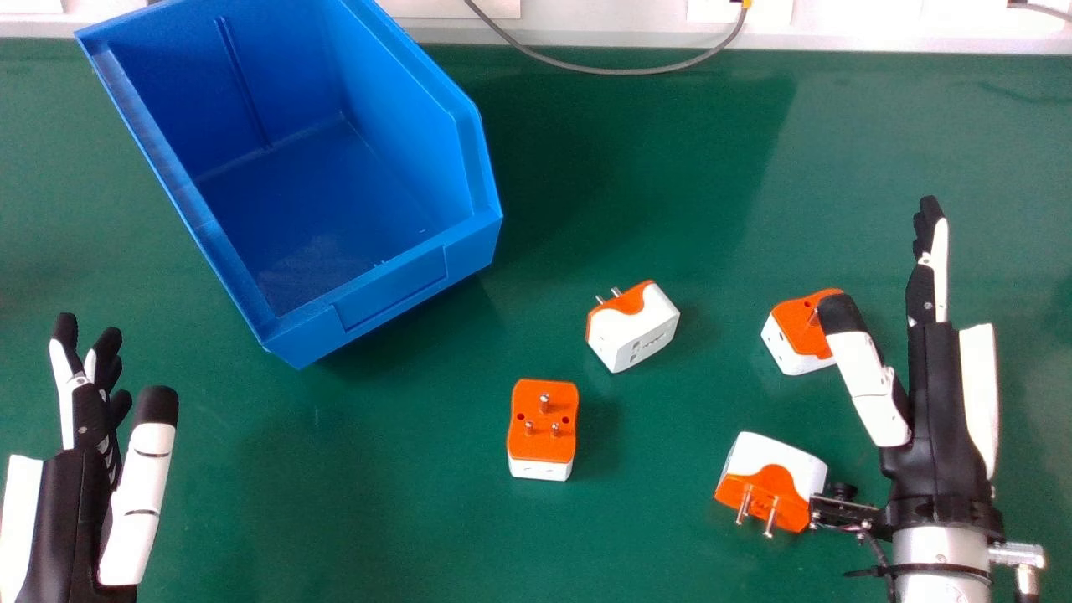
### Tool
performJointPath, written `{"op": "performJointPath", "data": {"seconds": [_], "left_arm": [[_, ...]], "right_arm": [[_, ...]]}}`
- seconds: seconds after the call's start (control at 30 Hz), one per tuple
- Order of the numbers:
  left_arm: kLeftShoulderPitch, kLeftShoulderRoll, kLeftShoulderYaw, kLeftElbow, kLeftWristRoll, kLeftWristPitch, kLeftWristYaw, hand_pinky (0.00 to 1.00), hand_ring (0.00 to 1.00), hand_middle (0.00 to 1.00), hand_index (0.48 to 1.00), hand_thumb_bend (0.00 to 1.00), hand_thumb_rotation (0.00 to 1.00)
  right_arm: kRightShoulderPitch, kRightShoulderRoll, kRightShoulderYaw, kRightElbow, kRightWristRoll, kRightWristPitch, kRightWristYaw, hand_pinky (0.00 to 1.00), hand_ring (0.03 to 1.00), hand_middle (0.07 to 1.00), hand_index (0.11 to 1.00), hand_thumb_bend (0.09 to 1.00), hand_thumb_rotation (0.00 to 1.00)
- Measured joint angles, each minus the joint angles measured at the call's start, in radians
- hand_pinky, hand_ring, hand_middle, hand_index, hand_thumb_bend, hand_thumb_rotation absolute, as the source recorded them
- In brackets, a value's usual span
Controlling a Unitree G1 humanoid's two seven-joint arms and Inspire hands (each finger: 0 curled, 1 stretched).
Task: Pick all objects and put in blue box
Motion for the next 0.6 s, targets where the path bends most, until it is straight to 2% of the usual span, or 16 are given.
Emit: {"op": "performJointPath", "data": {"seconds": [0.4,0.6], "left_arm": [[-0.001,-0.002,0.0,0.0,-0.002,0.0,-0.002,0.96,0.99,0.99,1.0,0.65,0.97],[0.002,-0.003,0.0,-0.007,0.005,0.0,0.0,0.96,0.99,0.99,1.0,0.67,0.97]], "right_arm": [[0.017,0.0,0.003,-0.055,-0.01,0.034,0.004,0.98,1.0,1.0,1.0,0.575,1.0],[0.053,-0.008,0.012,-0.104,-0.031,0.05,0.015,0.98,1.0,1.0,1.0,0.533,1.0]]}}
